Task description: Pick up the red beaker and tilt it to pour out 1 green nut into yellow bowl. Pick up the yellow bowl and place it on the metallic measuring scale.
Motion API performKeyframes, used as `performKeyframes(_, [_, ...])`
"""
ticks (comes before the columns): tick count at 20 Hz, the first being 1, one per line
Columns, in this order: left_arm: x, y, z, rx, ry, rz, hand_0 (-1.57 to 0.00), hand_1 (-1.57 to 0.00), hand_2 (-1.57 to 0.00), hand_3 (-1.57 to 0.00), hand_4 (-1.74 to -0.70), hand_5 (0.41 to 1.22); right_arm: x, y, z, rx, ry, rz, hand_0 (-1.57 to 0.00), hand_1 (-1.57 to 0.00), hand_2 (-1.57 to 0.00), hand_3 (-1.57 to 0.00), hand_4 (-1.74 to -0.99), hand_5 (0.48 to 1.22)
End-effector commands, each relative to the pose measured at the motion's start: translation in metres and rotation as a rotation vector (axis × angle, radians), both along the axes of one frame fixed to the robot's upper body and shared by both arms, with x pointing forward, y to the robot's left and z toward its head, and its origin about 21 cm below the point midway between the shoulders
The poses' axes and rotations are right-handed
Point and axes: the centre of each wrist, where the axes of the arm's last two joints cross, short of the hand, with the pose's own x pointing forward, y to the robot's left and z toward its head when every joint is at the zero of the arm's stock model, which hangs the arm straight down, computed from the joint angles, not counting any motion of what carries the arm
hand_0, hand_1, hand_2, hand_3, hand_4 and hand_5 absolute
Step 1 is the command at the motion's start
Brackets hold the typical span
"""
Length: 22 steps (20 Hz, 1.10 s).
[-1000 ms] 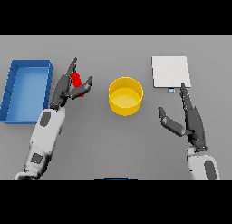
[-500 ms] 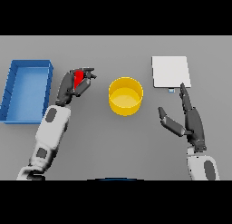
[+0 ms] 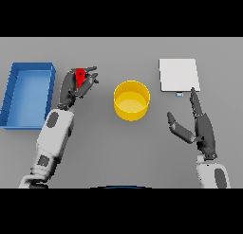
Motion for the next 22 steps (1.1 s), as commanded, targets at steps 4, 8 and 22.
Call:
performKeyframes(4, [0.003,-0.006,0.028,0.075,-0.058,-0.031,-1.55,-1.55,-1.55,-1.54,-1.72,1.114,0.002,-0.001,0.003,-0.02,-0.012,0.004,0.0,0.0,0.0,0.0,-1.263,0.654])
performKeyframes(8, [0.006,-0.007,0.054,0.317,-0.053,-0.116,-1.56,-1.56,-1.56,-1.56,-1.73,1.124,0.001,-0.003,0.001,-0.026,-0.016,0.005,0.0,0.0,0.0,0.0,-1.253,0.666])
performKeyframes(22, [0.014,-0.05,0.086,1.085,-0.109,-0.242,-1.57,-1.57,-1.57,-1.57,-1.74,1.145,-0.003,0.005,0.007,-0.016,-0.003,0.015,0.0,0.0,0.0,0.0,-1.262,0.694])
